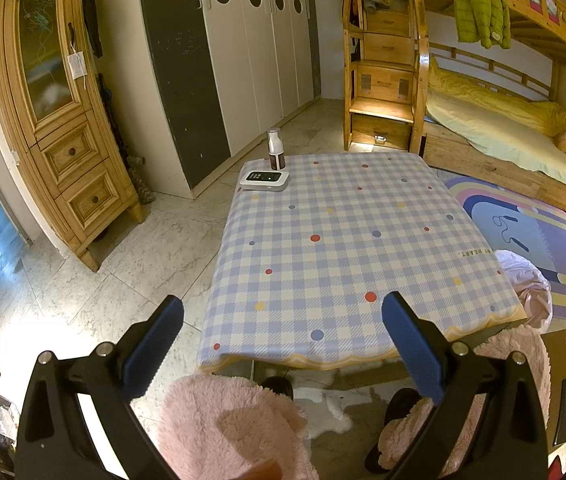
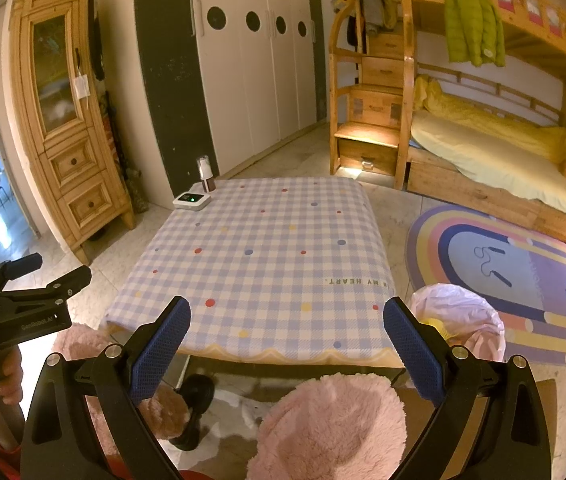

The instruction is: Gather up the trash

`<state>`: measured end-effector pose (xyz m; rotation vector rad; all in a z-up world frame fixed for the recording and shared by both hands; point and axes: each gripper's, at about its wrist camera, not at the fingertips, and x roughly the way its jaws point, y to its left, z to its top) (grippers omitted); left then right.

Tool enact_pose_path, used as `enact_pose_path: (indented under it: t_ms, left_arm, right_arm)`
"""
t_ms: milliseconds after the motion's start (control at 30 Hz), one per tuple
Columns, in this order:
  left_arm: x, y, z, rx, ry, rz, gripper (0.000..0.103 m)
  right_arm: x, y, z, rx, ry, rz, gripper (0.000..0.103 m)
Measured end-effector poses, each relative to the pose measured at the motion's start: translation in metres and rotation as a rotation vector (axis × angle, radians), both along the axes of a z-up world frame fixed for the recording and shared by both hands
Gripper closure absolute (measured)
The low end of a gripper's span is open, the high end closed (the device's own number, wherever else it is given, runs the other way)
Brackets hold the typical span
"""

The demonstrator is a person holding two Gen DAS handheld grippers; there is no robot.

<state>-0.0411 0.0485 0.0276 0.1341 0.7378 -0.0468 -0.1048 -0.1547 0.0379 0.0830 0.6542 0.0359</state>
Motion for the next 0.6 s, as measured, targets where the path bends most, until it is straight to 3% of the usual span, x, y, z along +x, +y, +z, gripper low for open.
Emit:
enact_pose_path:
  t_ms: [600]
  left_arm:
    - [0.0005, 0.0016, 0.0001, 0.002, 0.001, -0.001, 0.007]
  right_arm:
    - [-0.0006, -0.0012, 0.0004, 0.003, 0.001, -0.001, 0.007]
